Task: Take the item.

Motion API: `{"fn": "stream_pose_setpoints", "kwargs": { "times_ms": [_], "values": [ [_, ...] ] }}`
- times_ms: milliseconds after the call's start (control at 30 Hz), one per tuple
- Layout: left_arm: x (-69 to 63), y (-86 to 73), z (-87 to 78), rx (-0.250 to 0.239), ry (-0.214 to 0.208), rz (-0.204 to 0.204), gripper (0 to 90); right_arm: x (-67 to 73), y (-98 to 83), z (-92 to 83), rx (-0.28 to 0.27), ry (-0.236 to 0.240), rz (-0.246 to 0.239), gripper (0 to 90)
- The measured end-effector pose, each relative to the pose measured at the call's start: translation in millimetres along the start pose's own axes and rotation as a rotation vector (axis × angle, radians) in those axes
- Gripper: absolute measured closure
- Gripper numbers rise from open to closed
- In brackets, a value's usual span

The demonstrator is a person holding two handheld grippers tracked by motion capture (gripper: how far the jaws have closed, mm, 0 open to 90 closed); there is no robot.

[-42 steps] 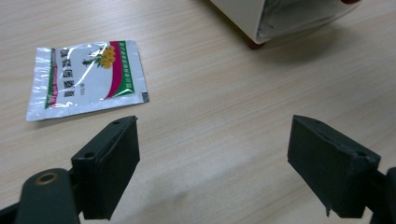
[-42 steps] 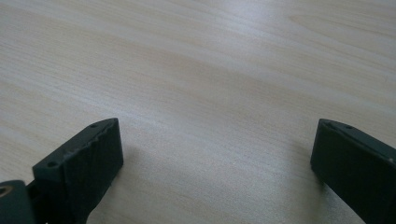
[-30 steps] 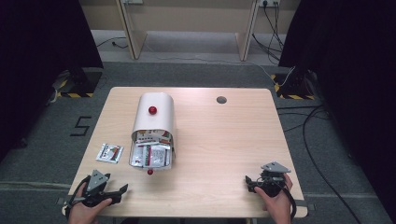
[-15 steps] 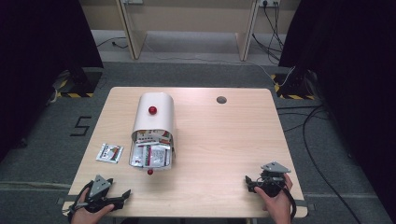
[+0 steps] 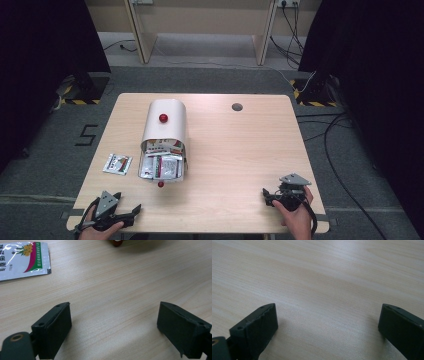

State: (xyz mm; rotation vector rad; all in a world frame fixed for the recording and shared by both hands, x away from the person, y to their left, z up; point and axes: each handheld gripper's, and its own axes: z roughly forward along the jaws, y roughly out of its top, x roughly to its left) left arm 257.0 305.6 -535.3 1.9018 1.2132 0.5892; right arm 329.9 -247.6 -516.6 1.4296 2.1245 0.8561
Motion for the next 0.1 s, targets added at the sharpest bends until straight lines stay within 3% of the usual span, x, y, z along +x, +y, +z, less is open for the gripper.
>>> {"fn": "stream_pose_setpoints", "kwargs": {
  "times_ms": [100],
  "values": [
    [0.5, -0.2, 0.5, -0.004, -0.003, 0.003, 11.2, 0.0, 0.0, 0.0, 0.0, 0.0, 0.0, 3.3]
  ]
}}
